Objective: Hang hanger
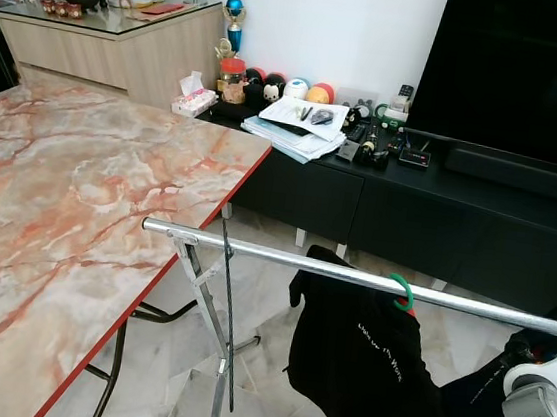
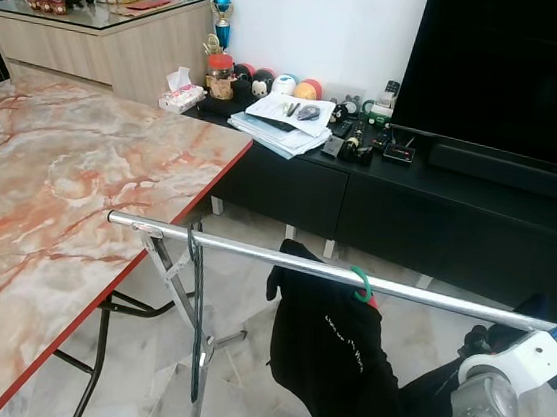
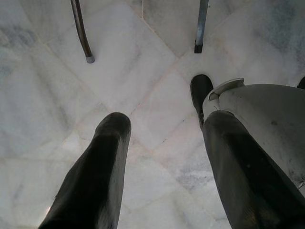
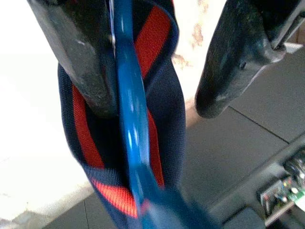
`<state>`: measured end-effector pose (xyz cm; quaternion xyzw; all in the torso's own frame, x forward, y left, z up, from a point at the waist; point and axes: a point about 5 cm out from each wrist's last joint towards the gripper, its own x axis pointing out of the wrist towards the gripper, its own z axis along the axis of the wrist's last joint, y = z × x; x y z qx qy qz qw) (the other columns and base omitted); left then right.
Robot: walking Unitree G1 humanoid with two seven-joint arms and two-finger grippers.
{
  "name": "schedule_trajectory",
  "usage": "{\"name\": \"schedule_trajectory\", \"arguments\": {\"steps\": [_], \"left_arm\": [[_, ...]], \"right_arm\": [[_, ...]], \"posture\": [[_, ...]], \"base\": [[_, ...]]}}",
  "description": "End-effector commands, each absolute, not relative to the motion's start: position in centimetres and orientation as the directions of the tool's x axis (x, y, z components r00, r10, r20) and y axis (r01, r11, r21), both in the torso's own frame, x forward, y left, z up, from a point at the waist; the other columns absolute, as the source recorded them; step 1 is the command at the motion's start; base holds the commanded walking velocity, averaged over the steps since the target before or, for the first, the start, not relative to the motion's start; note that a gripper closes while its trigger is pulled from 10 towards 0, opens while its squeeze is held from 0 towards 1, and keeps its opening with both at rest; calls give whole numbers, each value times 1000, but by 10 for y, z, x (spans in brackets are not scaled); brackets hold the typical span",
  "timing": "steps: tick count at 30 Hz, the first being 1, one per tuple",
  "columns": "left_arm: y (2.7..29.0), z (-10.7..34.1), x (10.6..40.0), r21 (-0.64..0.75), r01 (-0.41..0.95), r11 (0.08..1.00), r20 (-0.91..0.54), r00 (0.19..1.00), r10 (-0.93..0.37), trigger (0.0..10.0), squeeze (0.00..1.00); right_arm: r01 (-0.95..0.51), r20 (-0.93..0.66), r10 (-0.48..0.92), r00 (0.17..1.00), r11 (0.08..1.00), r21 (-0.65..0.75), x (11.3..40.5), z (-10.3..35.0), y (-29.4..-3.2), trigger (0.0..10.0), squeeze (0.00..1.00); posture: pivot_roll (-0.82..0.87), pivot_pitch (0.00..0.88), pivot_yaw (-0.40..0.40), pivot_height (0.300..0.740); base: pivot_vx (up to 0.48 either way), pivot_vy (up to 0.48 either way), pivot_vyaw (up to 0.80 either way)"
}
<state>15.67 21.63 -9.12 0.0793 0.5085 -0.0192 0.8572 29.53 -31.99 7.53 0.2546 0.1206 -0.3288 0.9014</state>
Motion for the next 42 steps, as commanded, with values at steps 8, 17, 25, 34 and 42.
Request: {"name": "schedule_trajectory", "arguments": {"steps": [8,17,25,34,42], "left_arm": [[221,-91,155,137,132,982,-879,472,59,10000,0],[220,-91,156,137,130,982,-879,473,60,10000,0],[221,-91,156,138,133,981,-879,474,59,10000,0],[221,-91,156,141,134,981,-879,473,61,10000,0],[221,-91,156,143,136,980,-879,472,63,10000,0]], "right_arm": [[630,-331,-542,773,592,503,304,89,-320,10000,0],[685,-403,-557,727,541,488,298,74,-321,10000,0],[727,-402,-619,675,468,502,290,73,-331,3804,0],[733,-411,-617,671,468,494,290,70,-331,0,0],[741,-422,-618,664,463,486,289,66,-329,0,0]], "posture": [[66,0,66,740],[72,0,65,740],[69,0,68,740],[72,0,67,740],[74,0,65,740]], "base": [[0,0,0],[0,0,0],[0,0,0],[0,0,0],[0,0,0]]}}
